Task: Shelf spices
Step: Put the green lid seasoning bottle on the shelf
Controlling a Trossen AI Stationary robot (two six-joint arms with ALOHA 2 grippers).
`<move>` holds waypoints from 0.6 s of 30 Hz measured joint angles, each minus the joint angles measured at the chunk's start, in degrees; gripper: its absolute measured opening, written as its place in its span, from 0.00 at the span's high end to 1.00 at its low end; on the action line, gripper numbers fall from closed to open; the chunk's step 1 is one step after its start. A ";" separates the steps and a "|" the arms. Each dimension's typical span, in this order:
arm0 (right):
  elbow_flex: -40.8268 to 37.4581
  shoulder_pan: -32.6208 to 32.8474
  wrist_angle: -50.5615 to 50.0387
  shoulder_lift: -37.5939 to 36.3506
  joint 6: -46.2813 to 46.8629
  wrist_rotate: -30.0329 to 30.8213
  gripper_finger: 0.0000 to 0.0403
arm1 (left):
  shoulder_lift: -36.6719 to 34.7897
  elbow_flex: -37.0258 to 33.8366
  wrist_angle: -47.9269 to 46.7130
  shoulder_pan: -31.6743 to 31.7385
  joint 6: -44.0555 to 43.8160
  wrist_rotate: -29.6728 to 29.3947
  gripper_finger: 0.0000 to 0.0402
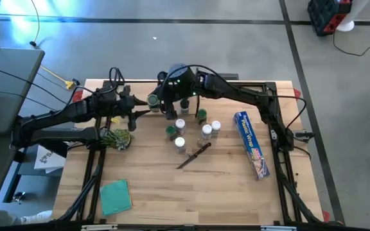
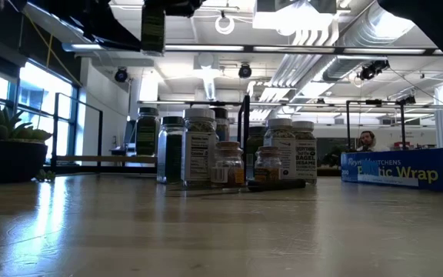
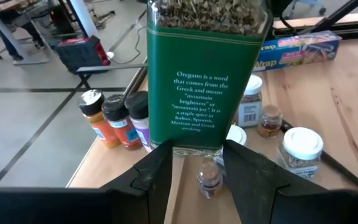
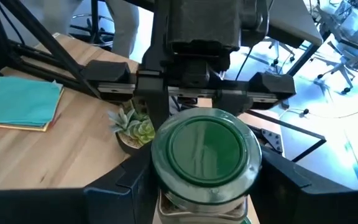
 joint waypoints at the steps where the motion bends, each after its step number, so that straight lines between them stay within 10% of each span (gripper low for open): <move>1: 0.00 0.02 0.01 0.00 0.00 0.09 0.53 | 0.08 0.01 0.28 -0.02 0.04 0.04 0.65; 18: 0.11 -11.19 8.12 1.87 3.20 1.02 0.53 | -10.21 1.97 -4.27 0.03 -3.48 -7.52 0.65</move>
